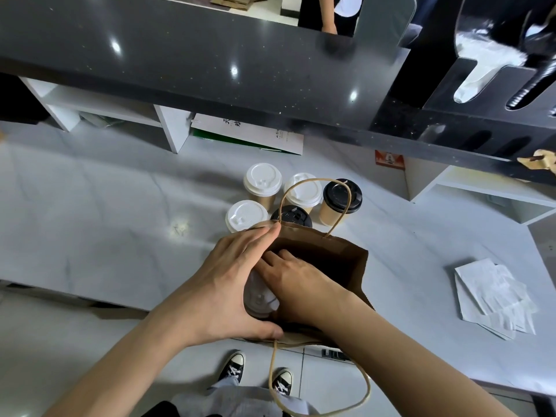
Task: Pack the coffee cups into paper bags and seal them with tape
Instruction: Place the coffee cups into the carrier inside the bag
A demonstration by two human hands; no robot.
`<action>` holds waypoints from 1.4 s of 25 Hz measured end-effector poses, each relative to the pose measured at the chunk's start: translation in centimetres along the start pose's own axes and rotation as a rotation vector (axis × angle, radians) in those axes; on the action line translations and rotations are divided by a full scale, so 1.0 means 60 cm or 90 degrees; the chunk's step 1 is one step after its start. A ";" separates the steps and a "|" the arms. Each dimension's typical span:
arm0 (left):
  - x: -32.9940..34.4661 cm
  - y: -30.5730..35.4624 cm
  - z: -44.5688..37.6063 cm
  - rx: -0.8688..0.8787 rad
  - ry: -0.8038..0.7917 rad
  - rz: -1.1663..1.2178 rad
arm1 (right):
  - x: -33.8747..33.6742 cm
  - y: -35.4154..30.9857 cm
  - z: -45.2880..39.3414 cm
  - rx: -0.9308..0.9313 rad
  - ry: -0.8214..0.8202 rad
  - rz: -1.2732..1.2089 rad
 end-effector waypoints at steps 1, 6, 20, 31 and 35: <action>0.000 0.000 0.000 -0.001 0.000 0.000 | -0.002 0.000 0.003 -0.002 0.007 0.003; 0.000 -0.001 0.002 -0.011 -0.001 -0.002 | -0.045 0.013 0.050 0.016 0.058 -0.135; -0.006 -0.004 0.012 -0.052 -0.003 0.025 | -0.169 0.168 0.214 0.217 0.462 -0.392; -0.015 0.003 0.012 -0.064 0.029 -0.010 | -0.068 0.364 0.063 0.433 0.304 -0.295; -0.017 0.007 0.012 -0.071 0.040 -0.037 | -0.048 0.384 0.017 0.459 0.214 -0.257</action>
Point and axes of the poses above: each hand's wrist, its own z-axis away from the middle knuckle, its own x-axis out of the palm, y = z × x, the point moved 7 cm from there along -z, towards the middle knuckle, and after that the axes turned 1 degree about -x, right-handed, at the moved point
